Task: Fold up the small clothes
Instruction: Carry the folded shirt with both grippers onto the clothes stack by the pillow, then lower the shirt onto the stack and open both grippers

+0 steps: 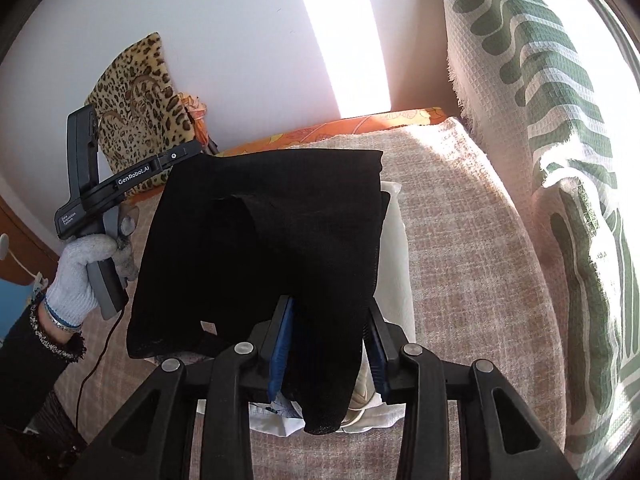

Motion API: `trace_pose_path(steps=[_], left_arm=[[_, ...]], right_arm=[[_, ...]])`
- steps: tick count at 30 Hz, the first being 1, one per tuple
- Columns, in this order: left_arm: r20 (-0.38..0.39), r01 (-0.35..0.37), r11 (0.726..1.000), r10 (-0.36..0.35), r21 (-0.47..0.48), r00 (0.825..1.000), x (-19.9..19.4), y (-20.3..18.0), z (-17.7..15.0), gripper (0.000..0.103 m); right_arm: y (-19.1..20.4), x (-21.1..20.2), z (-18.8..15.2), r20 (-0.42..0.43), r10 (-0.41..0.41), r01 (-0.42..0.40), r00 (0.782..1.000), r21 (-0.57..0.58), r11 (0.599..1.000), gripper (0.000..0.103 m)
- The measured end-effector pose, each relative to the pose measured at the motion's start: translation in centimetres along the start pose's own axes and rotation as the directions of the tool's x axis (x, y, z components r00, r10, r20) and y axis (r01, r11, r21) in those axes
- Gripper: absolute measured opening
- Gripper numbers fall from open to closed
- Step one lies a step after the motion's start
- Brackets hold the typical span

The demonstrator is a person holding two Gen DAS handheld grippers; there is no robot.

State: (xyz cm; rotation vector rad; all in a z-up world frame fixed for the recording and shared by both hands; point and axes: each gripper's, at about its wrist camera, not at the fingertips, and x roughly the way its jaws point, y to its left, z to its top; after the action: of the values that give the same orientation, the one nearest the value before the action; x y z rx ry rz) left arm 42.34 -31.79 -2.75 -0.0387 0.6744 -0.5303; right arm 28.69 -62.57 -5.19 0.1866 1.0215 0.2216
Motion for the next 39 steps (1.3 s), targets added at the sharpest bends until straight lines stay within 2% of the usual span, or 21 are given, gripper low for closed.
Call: trace_pose_path(steps=[1, 2, 5, 9, 10, 13, 15, 18, 23, 27, 30, 33, 39], left_arm=[[0.002, -0.004, 1.0, 0.004, 0.002, 1.0, -0.3, 0.1, 0.0, 0.029], [0.006, -0.005, 1.0, 0.005, 0.007, 1.0, -0.6, 0.1, 0.0, 0.034], [0.003, 0.02, 0.999, -0.02, 0.036, 1.0, -1.6, -0.5, -0.3, 0.034], [-0.019, 0.088, 0.994, -0.087, 0.068, 0.996, -2.4, -2.4, -1.5, 0.034], [-0.029, 0.103, 0.992, -0.101, 0.076, 0.994, -2.4, -3.0, -1.9, 0.034], [-0.065, 0.149, 0.984, -0.143, 0.102, 0.988, -2.3, -4.9, -3.3, 0.034], [-0.092, 0.165, 0.978, -0.154, 0.127, 0.984, -1.9, -6.0, -4.3, 0.034], [-0.122, 0.17, 0.975, -0.154, 0.142, 0.981, -1.3, -6.6, -5.5, 0.034], [-0.146, 0.164, 0.976, -0.143, 0.141, 0.979, -0.9, -6.1, -6.8, 0.034], [-0.155, 0.157, 0.972, -0.13, 0.177, 0.979, -1.3, -6.2, -7.8, 0.034], [-0.155, 0.145, 0.969, -0.115, 0.201, 0.981, -1.9, -6.5, -8.4, 0.034], [-0.161, 0.14, 0.967, -0.107, 0.21, 0.981, -2.8, -6.7, -8.8, 0.034], [-0.144, 0.143, 0.969, -0.115, 0.202, 0.983, -5.8, -7.0, -8.9, 0.037]], right_arm=[[0.2, -0.2, -0.2, -0.01, -0.002, 0.002, 1.0, -0.009, 1.0, 0.039], [0.4, -0.4, -0.3, -0.015, -0.008, 0.007, 1.0, -0.022, 1.0, 0.039], [1.3, -2.2, -0.5, 0.043, -0.074, 0.077, 0.996, -0.061, 0.995, 0.043], [2.9, -3.9, 0.5, 0.172, -0.098, 0.114, 0.98, -0.085, 0.99, 0.041], [3.3, -3.7, 1.0, 0.188, -0.094, 0.11, 0.978, -0.08, 0.991, 0.037], [4.4, -2.0, 2.9, 0.224, -0.085, 0.098, 0.971, -0.05, 0.994, 0.036], [4.6, -0.3, 4.3, 0.238, -0.048, 0.051, 0.97, -0.007, 0.999, 0.036], [4.4, 2.7, 5.9, 0.229, -0.004, -0.009, 0.973, 0.054, 0.999, 0.036], [3.6, 8.2, 6.6, 0.139, -0.147, 0.142, 0.979, 0.051, 0.989, 0.034], [1.2, 9.9, 6.1, 0.095, -0.185, 0.175, 0.978, 0.107, 0.979, 0.033], [-0.2, 10.2, 5.9, 0.066, -0.181, 0.17, 0.981, 0.152, 0.974, 0.034], [0.6, 9.3, 5.9, 0.071, -0.218, 0.208, 0.973, 0.129, 0.97, 0.036], [2.7, 5.2, 4.6, 0.141, -0.265, 0.255, 0.954, 0.089, 0.963, 0.041]])
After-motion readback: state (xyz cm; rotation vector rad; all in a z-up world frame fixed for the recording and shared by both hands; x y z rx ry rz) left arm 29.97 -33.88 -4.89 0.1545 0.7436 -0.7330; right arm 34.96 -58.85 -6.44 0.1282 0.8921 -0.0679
